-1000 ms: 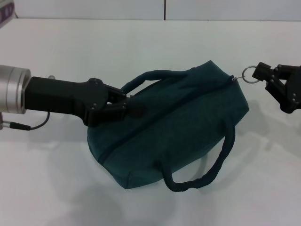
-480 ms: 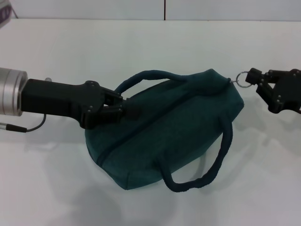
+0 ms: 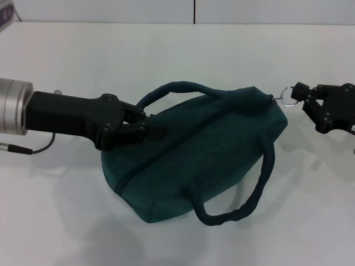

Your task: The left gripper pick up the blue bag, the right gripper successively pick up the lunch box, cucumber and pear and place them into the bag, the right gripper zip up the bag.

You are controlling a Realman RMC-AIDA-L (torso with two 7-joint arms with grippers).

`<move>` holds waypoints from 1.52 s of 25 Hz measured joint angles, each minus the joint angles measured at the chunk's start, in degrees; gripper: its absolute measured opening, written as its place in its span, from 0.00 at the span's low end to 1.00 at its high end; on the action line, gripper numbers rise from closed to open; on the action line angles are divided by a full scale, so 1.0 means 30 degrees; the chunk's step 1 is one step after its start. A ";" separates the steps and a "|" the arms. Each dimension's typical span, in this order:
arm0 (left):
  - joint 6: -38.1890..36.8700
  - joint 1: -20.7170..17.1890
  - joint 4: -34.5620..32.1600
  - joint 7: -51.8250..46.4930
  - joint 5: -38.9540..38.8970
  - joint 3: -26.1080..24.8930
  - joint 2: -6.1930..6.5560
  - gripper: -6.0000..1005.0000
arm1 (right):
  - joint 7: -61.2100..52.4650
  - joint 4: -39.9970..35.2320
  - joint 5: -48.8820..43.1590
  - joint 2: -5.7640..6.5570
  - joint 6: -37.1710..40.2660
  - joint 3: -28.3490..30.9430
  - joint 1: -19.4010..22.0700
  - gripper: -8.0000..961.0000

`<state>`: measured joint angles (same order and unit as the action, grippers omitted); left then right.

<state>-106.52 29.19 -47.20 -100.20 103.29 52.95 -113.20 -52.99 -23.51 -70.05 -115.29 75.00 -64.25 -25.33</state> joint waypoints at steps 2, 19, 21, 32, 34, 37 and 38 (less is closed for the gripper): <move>0.0001 0.0025 0.0000 0.0001 0.0001 0.0004 0.0000 0.12 | 0.0000 0.0178 0.0000 -0.0008 -0.0125 -0.0116 -0.0088 0.03; 0.0031 0.0237 0.0028 0.0063 -0.0006 0.0046 -0.0028 0.13 | -0.0001 0.0707 0.0053 -0.0081 -0.1369 -0.0146 -0.0259 0.03; 0.0031 0.0253 0.0030 0.0063 -0.0006 0.0046 -0.0016 0.13 | -0.0001 0.0821 0.0112 -0.0096 -0.1413 -0.0142 -0.0293 0.03; -0.0023 0.0287 0.0051 0.0060 -0.0070 0.0017 -0.0185 0.13 | -0.0186 0.0988 0.0799 -0.0122 0.0840 0.0054 -0.0163 0.03; -0.0018 0.0289 0.0062 0.0059 -0.0174 -0.0050 -0.0181 0.13 | -0.0189 0.1069 0.0884 -0.0102 0.0937 0.0063 -0.0073 0.02; 0.0031 0.0287 0.0061 0.0105 -0.0264 -0.0396 -0.0135 0.13 | -0.0211 0.1267 0.0898 -0.0086 0.0965 0.0061 -0.0017 0.04; 0.0038 0.0288 0.0041 0.0193 -0.0269 -0.0578 -0.0123 0.15 | -0.0221 0.1321 0.0902 -0.0080 0.0972 0.0058 -0.0005 0.06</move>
<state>-106.41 30.06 -47.08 -99.62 102.48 51.22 -113.57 -53.65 -19.55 -67.35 -115.52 77.91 -64.07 -25.34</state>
